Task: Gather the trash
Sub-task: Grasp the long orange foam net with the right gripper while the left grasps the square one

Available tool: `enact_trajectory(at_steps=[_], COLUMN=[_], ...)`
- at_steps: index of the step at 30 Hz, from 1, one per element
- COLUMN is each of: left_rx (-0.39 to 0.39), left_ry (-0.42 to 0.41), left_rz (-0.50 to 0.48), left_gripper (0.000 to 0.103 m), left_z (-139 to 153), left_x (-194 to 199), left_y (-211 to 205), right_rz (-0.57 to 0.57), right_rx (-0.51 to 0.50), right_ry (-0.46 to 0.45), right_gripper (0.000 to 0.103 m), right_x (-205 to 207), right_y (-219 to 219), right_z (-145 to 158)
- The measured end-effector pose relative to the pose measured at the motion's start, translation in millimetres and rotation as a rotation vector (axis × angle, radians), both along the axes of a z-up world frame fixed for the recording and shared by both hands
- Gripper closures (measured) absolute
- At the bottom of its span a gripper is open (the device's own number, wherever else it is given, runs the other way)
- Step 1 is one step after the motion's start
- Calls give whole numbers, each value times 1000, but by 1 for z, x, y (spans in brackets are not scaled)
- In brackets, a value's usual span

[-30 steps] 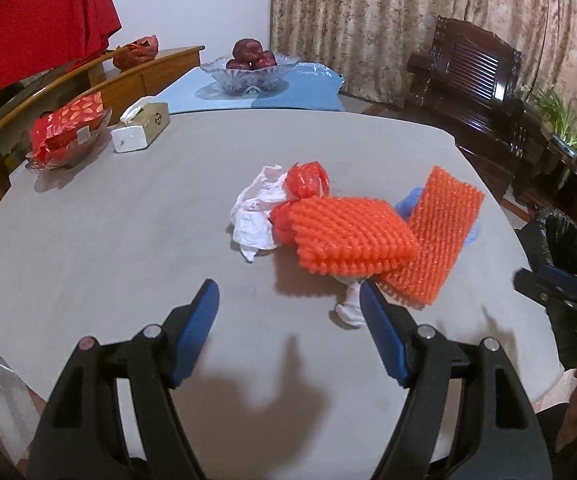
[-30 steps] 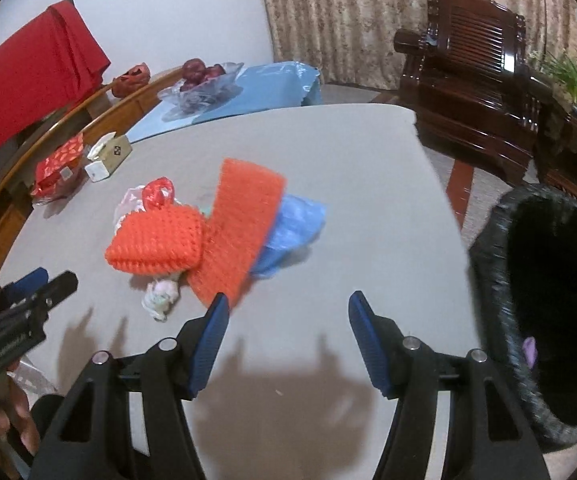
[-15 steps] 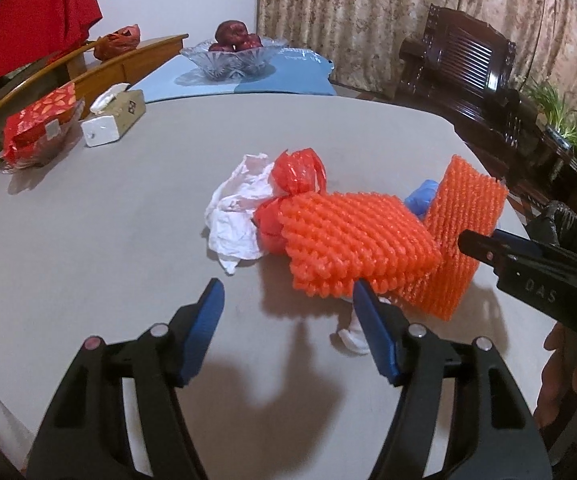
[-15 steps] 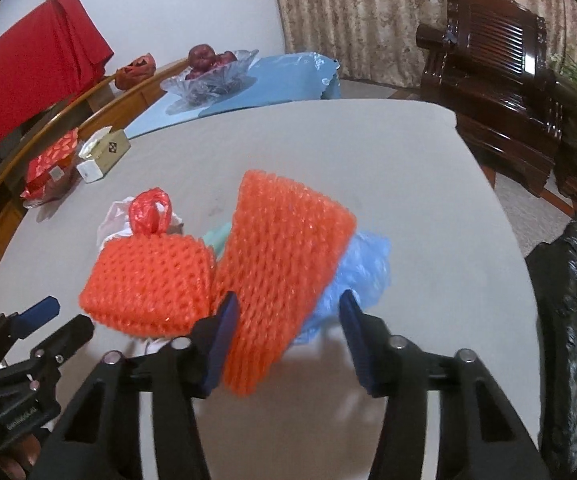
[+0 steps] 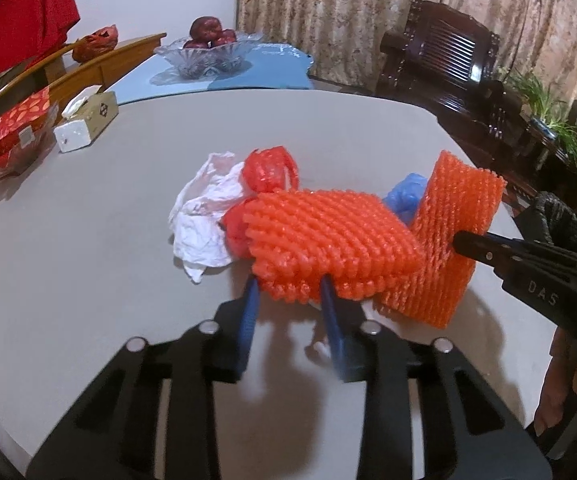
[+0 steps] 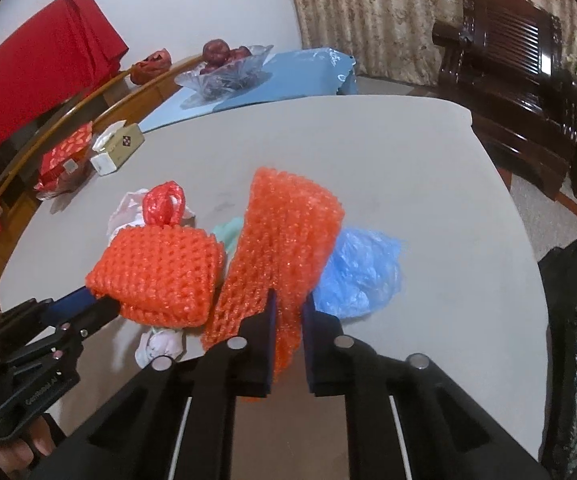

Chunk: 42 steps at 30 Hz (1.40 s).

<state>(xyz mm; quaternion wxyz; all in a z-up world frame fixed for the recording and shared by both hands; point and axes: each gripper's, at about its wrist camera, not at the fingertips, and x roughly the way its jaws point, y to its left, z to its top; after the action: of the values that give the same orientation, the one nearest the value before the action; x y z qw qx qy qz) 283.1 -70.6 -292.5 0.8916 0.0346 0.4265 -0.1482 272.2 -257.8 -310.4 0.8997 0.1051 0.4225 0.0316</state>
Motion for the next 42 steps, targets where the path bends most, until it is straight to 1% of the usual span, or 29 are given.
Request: enact_trajectory(at_steps=[2, 5, 16, 23, 26, 34, 42], left_rx=[-6, -23, -37, -21, -22, -21, -30], left_ry=[-6, -20, -62, -73, -73, -58, -65], left_rz=[-9, -11, -25, -24, -16, -41, -97], left_gripper=[94, 96, 97, 97, 97, 97, 97], left_z=[3, 10, 39, 52, 59, 64, 75], left_x=[-3, -11, -35, -52, -60, -86, -111], left_y=[-1, 1, 0, -9, -15, -55, -107], right_rz=[1, 3, -25, -65, -71, -114, -165], right_rx=[-1, -1, -17, -30, -56, -102, -120], right_ry=[-4, -15, -53, -53, -53, -51, -34], right_gripper=[91, 91, 92, 92, 92, 92, 92], right_x=[-4, -13, -46, -70, -81, -113, -145], right_y=[-1, -4, -23, -49, -59, -95, -139], right_z=[3, 10, 39, 52, 56, 63, 61])
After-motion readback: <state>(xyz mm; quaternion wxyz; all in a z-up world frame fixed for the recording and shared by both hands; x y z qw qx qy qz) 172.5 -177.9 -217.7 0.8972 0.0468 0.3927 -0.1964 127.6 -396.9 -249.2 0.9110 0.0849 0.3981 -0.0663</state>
